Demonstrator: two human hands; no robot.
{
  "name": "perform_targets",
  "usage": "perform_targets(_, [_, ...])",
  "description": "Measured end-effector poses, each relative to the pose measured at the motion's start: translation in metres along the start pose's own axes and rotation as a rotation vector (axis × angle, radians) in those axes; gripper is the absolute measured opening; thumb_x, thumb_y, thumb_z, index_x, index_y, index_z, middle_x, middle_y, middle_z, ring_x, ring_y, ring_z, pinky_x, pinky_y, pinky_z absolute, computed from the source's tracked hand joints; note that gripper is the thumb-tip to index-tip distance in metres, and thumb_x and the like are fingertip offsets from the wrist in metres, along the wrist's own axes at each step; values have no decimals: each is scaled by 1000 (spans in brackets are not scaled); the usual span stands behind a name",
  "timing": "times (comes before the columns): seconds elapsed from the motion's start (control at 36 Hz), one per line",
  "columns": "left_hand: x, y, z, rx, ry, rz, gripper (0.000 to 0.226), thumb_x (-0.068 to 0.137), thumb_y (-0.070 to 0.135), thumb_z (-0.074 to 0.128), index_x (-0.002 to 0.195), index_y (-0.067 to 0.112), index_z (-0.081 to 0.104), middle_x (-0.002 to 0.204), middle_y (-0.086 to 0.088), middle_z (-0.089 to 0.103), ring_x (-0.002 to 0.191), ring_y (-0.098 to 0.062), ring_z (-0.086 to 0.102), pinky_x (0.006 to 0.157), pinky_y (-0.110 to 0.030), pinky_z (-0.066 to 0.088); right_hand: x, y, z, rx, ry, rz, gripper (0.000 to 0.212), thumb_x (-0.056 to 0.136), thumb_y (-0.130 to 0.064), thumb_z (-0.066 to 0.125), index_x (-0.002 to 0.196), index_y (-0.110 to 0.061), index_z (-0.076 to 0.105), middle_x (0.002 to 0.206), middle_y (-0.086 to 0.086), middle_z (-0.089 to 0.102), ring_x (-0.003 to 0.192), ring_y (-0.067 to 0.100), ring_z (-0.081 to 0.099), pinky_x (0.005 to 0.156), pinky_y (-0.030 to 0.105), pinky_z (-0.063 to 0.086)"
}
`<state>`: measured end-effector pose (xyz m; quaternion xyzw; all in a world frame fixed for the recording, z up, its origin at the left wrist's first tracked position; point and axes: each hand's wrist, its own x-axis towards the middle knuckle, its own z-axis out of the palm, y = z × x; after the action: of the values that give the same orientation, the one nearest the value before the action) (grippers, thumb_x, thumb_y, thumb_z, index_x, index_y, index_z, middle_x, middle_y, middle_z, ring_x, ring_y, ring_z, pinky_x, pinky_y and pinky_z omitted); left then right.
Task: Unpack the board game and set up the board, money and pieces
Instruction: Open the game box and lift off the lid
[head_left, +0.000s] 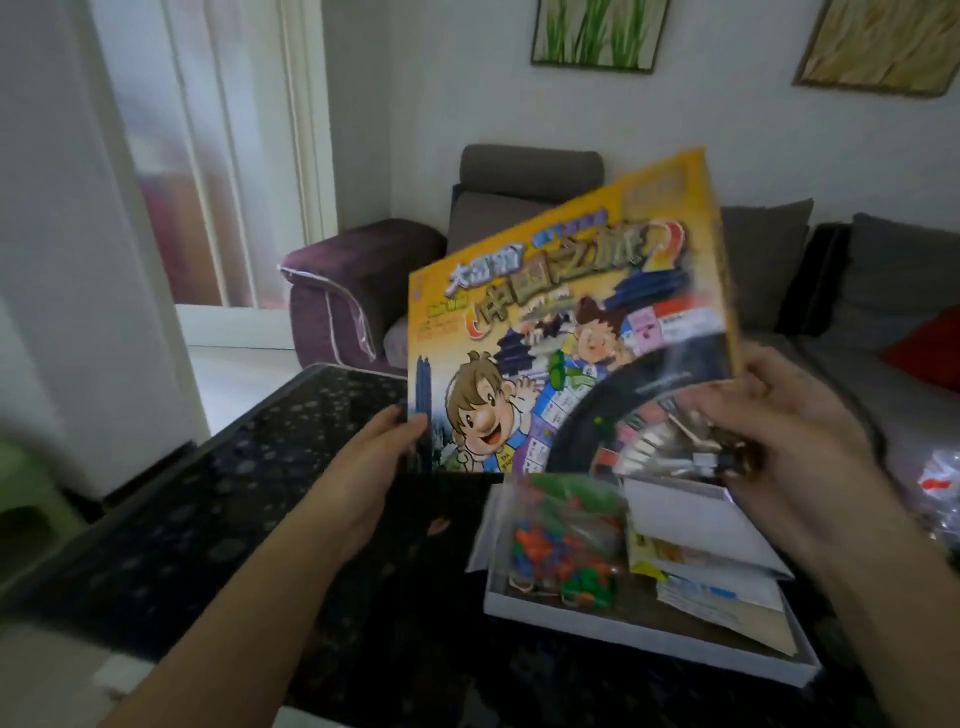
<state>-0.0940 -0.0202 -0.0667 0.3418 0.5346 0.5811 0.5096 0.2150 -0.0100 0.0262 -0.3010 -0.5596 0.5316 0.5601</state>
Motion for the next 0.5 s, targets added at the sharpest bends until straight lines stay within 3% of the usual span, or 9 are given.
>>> perform_targets(0.06, [-3,12,-19,-48,94,30,64,85,47,79,143,31,57,135,5,63,123,-17,58,103,-34,44,14,2,45,-195,-76,-112,43,74,-11,85,111,-19,65,98,2,77,89,18,74,81,39,56])
perform_targets(0.11, [-8,20,-40,-133,110,73,75,73,50,85,140,26,61,137,-4,67,127,-24,63,110,-43,47,27,12,92,-424,-156,-223,42,84,-6,82,112,-25,58,102,-7,76,92,9,73,85,33,56])
perform_targets(0.17, [-18,28,-56,-246,37,106,70,81,50,73,143,21,58,137,-10,67,118,-31,70,96,-46,58,40,34,137,-650,-272,-316,37,88,-12,81,106,-29,53,96,-9,68,84,1,64,75,19,49])
perform_targets(0.19, [-23,31,-65,-245,7,127,66,88,53,65,145,22,56,136,-11,68,116,-34,71,90,-47,61,46,49,159,-742,-347,-346,36,90,-13,78,105,-30,51,95,-8,64,84,2,61,73,19,49])
perform_targets(0.28, [-31,40,-89,-137,-14,162,60,97,64,47,138,22,62,126,-10,74,111,-35,73,90,-53,58,62,109,210,-974,-542,-406,36,90,-6,70,114,-28,53,112,0,62,102,19,60,87,42,55])
perform_targets(0.33, [-25,37,-102,-87,70,99,55,101,59,46,127,15,67,114,-15,78,102,-36,76,90,-52,58,69,151,231,-1132,-608,-498,46,83,-2,71,122,-20,56,122,8,63,112,31,59,89,44,54])
perform_targets(0.39, [-9,23,-118,-78,195,28,41,107,40,50,120,6,68,104,-20,79,92,-37,78,87,-48,60,70,182,247,-1226,-674,-497,53,78,1,73,126,-16,58,124,11,63,113,35,59,86,43,53])
perform_targets(0.5, [28,-13,-162,-128,377,-93,29,107,20,55,119,-4,66,103,-26,77,93,-40,75,64,-38,66,65,226,271,-1361,-775,-464,48,88,-1,69,133,-13,58,127,13,63,115,34,54,88,39,41])
